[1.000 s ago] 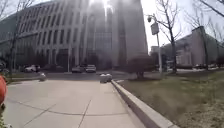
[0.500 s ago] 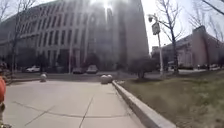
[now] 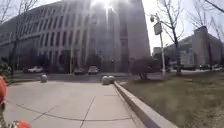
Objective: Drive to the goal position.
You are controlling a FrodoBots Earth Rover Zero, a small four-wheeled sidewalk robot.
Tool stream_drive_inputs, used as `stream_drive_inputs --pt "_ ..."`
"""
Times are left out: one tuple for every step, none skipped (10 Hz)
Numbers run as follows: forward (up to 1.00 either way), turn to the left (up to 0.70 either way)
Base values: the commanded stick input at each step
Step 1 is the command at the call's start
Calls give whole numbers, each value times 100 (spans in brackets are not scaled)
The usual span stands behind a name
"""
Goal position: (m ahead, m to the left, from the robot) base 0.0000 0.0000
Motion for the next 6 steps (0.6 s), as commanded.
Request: stream_drive_inputs --pt "70 34" --pt "70 34" --pt "70 34" --pt "70 34" --pt "70 29" --pt "70 22"
